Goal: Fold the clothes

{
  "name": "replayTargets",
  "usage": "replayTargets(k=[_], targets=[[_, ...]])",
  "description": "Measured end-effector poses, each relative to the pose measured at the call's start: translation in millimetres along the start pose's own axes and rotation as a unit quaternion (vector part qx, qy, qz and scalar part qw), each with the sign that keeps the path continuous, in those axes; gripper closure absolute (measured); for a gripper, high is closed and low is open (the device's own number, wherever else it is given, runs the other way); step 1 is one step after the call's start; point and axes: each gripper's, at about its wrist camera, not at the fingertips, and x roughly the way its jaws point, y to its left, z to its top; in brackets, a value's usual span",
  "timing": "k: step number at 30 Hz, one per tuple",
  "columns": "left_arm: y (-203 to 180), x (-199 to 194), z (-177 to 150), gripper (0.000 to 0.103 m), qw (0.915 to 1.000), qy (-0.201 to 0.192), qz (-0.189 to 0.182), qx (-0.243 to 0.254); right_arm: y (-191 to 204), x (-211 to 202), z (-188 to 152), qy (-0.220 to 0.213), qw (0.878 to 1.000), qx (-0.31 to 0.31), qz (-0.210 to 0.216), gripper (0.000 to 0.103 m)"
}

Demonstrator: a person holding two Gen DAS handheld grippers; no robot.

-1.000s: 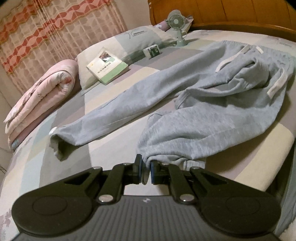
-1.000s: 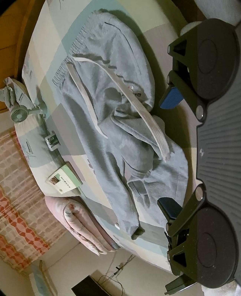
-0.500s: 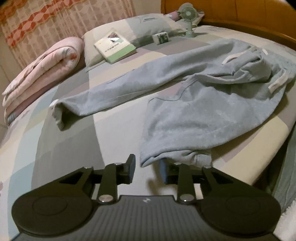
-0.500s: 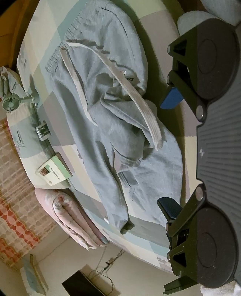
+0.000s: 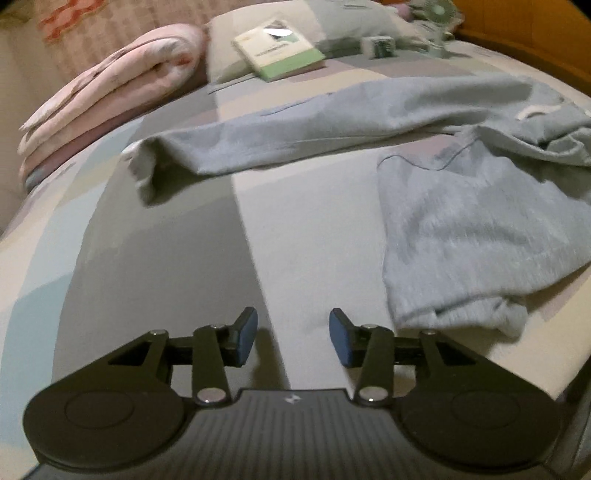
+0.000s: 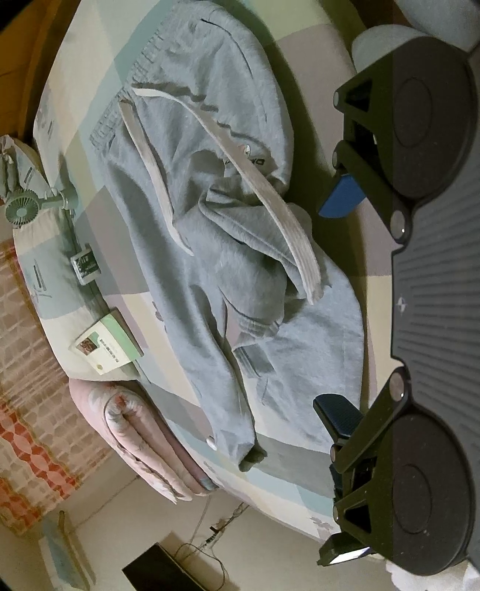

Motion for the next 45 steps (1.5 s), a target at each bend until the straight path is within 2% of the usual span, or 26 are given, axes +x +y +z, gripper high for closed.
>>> replayTargets(k=[4,7,13,17,20,23,25,28,30,33,36,40,45], targets=[[-6,1,19,0.063,0.9973,-0.010,-0.068,0.025,2,0,-1,0.003,1.000,-0.005,-0.003,0.000],[-17,-2,35,0.062,0.9898,-0.022,-0.135,0.041,2,-1,0,-0.001,1.000,-0.004,-0.004,0.000],[-66,-10,69,0.062,0.9755,-0.065,-0.197,0.074,0,-4,0,-0.004,1.000,-0.003,-0.008,0.000],[-101,-6,82,0.058,0.9603,-0.073,-0.249,0.101,-2,-7,0,-0.008,1.000,0.003,-0.009,0.000],[-126,-5,85,0.057,0.9521,-0.075,-0.267,0.129,-3,-8,-1,-0.009,1.000,0.005,-0.011,0.000],[-133,-10,81,0.055,0.9516,-0.079,-0.261,0.142,-4,-10,-1,-0.010,1.000,0.004,-0.011,0.000],[-129,-20,77,0.053,0.9544,-0.086,-0.248,0.143,-4,-9,-1,-0.009,1.000,0.005,-0.009,0.000],[-118,-42,63,0.038,0.9593,-0.103,-0.216,0.150,-5,-8,-1,-0.008,1.000,0.006,-0.006,0.000],[-115,-55,49,0.031,0.9586,-0.112,-0.199,0.170,-3,-5,-2,-0.005,1.000,0.004,-0.003,0.000],[-122,-64,28,0.030,0.9536,-0.111,-0.182,0.212,1,-1,-4,0.001,1.000,-0.001,0.003,0.000],[-137,-58,19,0.030,0.9529,-0.113,-0.153,0.236,7,1,-5,0.004,1.000,-0.010,0.005,0.000],[-145,-55,23,0.030,0.9558,-0.122,-0.113,0.242,8,-5,-5,-0.003,1.000,-0.013,-0.002,0.000],[-127,-66,27,0.030,0.9625,-0.133,-0.073,0.225,4,-8,-5,-0.009,1.000,-0.004,0.000,0.000]])
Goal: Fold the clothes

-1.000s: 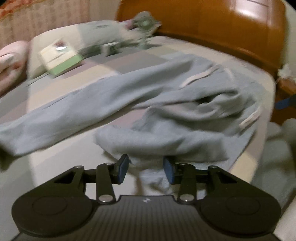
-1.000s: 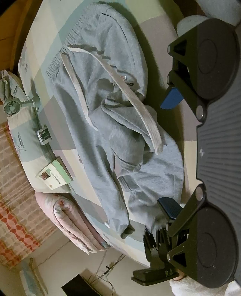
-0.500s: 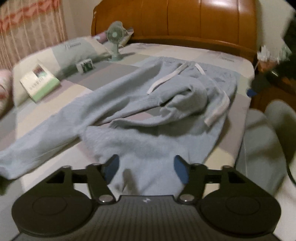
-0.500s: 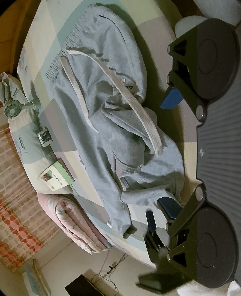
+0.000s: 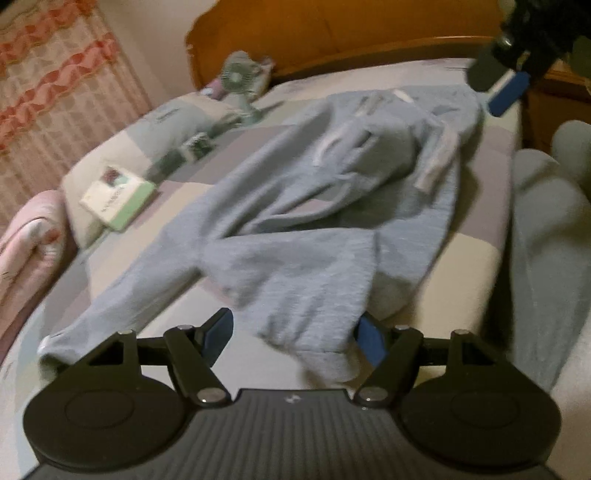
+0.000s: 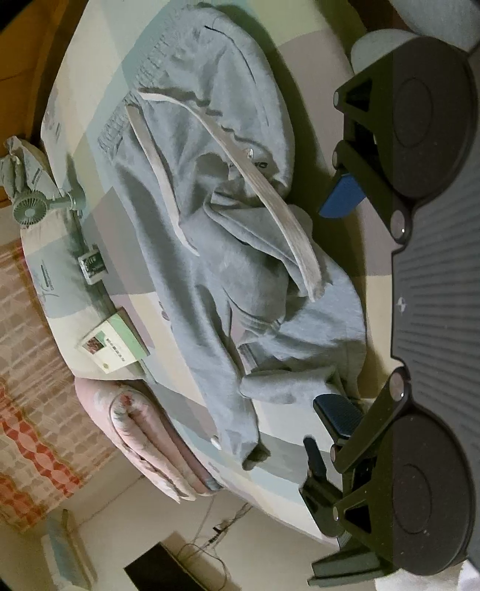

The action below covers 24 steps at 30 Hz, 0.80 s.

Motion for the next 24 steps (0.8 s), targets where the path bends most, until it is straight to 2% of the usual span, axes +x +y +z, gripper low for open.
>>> replayTargets(k=[10,15,17,19,20,24], targets=[[19,6,-1,0.029,0.9980,0.020,0.054,-0.028,2,2,-2,0.004,1.000,-0.007,0.002,0.000],[7,17,-1,0.029,0.9965,0.032,0.066,-0.039,2,3,-2,0.005,1.000,-0.005,0.000,0.000],[-1,22,0,0.029,0.9952,0.030,0.085,-0.039,2,4,-2,0.007,1.000,-0.007,0.000,0.000],[-6,30,1,0.029,0.9909,0.037,0.123,-0.039,3,4,-3,0.007,1.000,-0.008,0.001,0.000],[-4,33,0,0.029,0.9889,0.042,0.134,-0.050,2,4,-3,0.007,1.000,-0.008,0.000,0.000],[12,40,-7,0.029,0.9826,0.054,0.138,-0.112,1,3,-3,0.005,1.000,-0.005,0.000,0.000]])
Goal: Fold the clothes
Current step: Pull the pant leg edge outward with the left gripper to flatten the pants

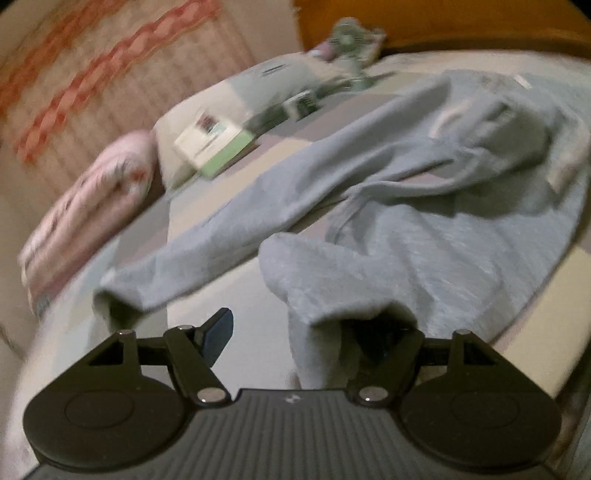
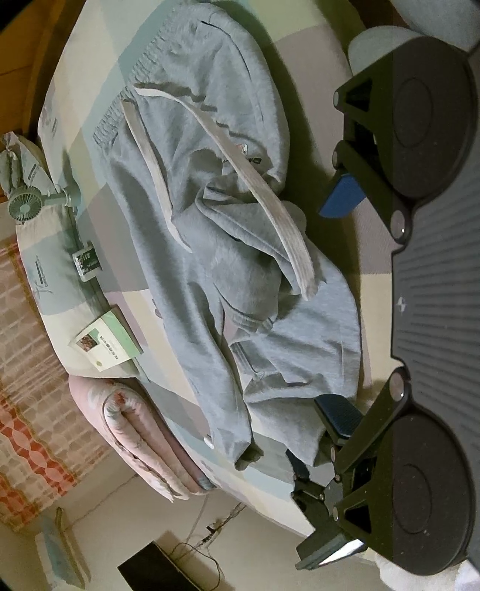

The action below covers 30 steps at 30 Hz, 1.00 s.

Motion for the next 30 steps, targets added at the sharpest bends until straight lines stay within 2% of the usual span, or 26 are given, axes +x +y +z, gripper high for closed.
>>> replayTargets(k=[7,10,12,15,16,19,25,30], targets=[[28,3,-12,0.029,0.9989,-0.004,0.012,-0.044,3,2,-1,0.003,1.000,-0.005,0.000,0.000],[38,5,-17,0.029,0.9982,0.004,0.030,-0.052,3,1,-1,0.002,1.000,-0.006,-0.001,0.000],[45,6,-22,0.029,0.9977,0.013,0.023,-0.062,4,1,-1,0.001,1.000,-0.006,0.000,0.000],[51,12,-29,0.030,0.9965,0.023,-0.020,-0.078,5,3,-1,0.003,1.000,-0.006,0.002,0.000],[51,15,-31,0.030,0.9959,0.025,-0.019,-0.085,6,4,-1,0.005,1.000,-0.008,0.002,0.000],[56,22,-35,0.032,0.9935,0.034,0.004,-0.108,10,4,-2,0.012,1.000,-0.016,0.003,0.000],[74,9,-35,0.033,0.9904,0.007,0.076,-0.115,6,10,-4,0.036,0.999,0.004,0.023,0.000],[81,-3,-36,0.034,0.9833,-0.001,0.128,-0.129,6,15,-7,0.052,0.998,0.008,0.015,0.000]])
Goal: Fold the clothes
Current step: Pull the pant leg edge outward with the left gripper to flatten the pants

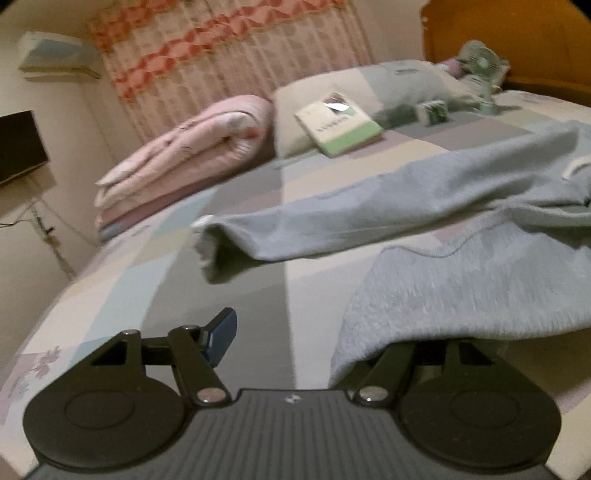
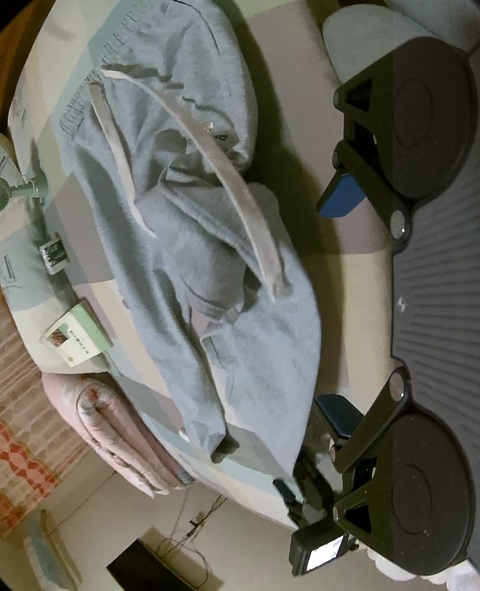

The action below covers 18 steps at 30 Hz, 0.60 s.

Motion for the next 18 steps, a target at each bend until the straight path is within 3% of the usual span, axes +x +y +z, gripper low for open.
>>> replayTargets(k=[11,18], targets=[[42,-16,8,0.034,0.9922,-0.027,0.121,-0.009,1,-1,-1,0.000,1.000,0.001,-0.002,0.000],[78,-3,11,0.034,0.9846,-0.028,0.172,-0.016,0,-1,0,-0.001,1.000,0.001,-0.002,0.000]])
